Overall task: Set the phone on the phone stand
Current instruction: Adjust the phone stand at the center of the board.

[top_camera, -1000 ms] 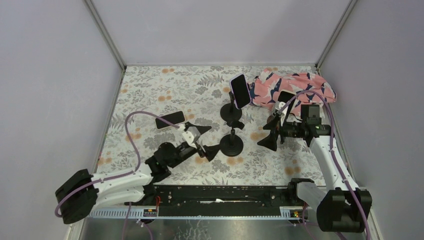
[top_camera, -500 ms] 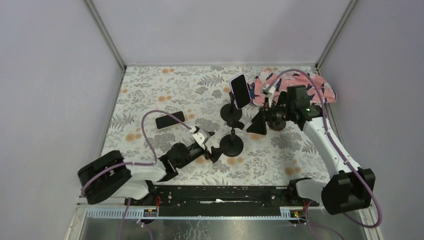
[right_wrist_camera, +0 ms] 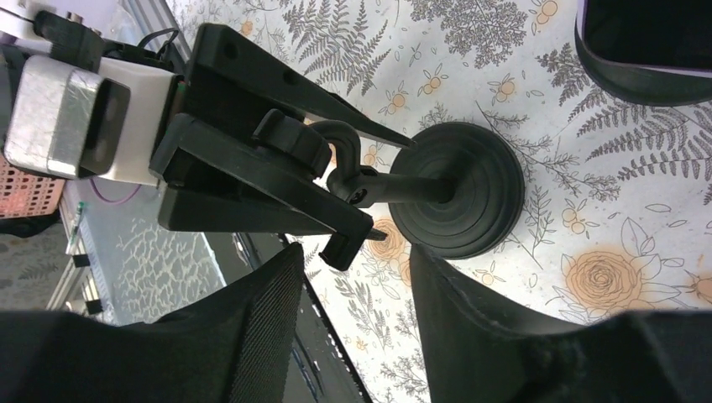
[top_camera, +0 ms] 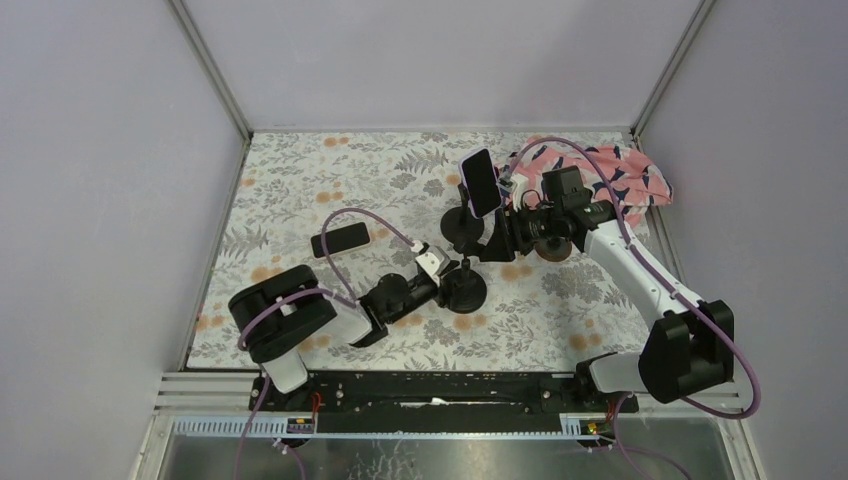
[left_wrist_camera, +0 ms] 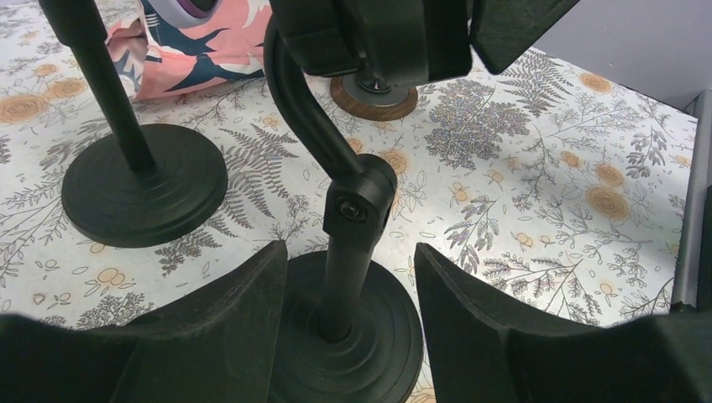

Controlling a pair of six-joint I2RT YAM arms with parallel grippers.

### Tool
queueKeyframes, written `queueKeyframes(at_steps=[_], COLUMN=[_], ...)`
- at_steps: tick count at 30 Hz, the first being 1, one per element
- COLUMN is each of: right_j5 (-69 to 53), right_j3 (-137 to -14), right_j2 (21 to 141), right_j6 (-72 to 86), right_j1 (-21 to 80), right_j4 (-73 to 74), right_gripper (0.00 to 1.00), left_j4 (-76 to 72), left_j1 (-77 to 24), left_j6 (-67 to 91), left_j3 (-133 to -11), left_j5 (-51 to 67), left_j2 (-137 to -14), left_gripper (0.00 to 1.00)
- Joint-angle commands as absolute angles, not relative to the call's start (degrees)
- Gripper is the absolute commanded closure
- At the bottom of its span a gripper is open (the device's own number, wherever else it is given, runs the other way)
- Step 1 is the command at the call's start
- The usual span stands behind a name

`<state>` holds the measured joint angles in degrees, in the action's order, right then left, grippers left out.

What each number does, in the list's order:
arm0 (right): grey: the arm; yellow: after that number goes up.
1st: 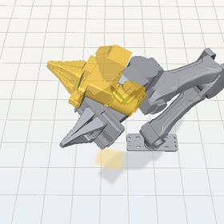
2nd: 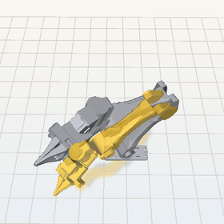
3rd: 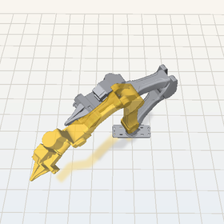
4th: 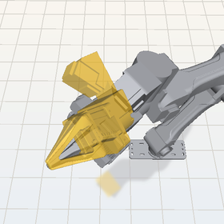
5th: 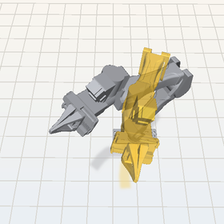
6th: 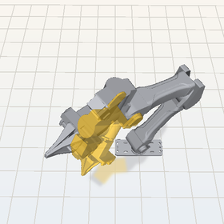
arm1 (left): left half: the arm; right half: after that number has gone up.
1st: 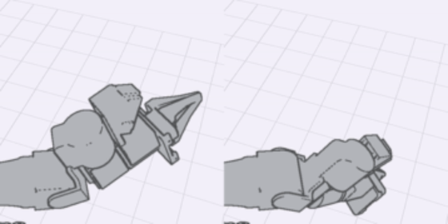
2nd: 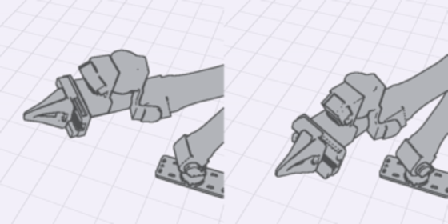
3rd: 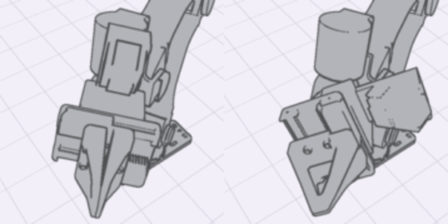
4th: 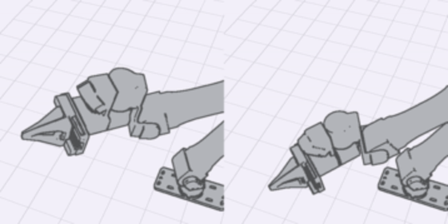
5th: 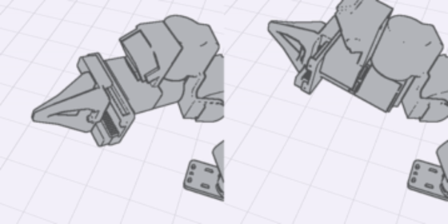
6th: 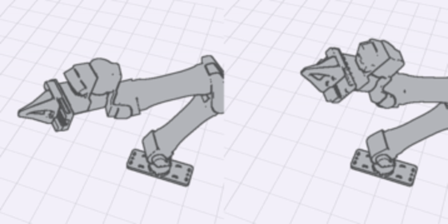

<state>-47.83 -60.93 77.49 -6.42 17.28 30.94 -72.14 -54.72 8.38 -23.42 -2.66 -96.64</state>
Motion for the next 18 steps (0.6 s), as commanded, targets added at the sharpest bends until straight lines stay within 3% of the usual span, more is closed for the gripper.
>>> queueKeyframes(at_steps=[1,10,18], right_j5=[-47.6,-47.4,-44.9], right_j3=[-63.3,-63.6,-64.2], right_j2=[77.8,77.4,75.2], right_j6=[-4.3,-3.3,-3.8], right_j1=[17.9,18.2,18.1], right_j4=[29.8,29.7,30.2], right_gripper=[0.48,0.79,0.95], left_j4=[-77.8,-77.9,-77.0], left_j1=[-54.5,-54.5,-54.4], left_j6=[9.7,10.5,10.5], left_j3=[-25.5,-28.4,-29.3], left_j5=[-3.6,-3.3,-2.1], left_j2=[-99.6,-103.8,-105.7], left_gripper=[0.38,0.48,0.76])
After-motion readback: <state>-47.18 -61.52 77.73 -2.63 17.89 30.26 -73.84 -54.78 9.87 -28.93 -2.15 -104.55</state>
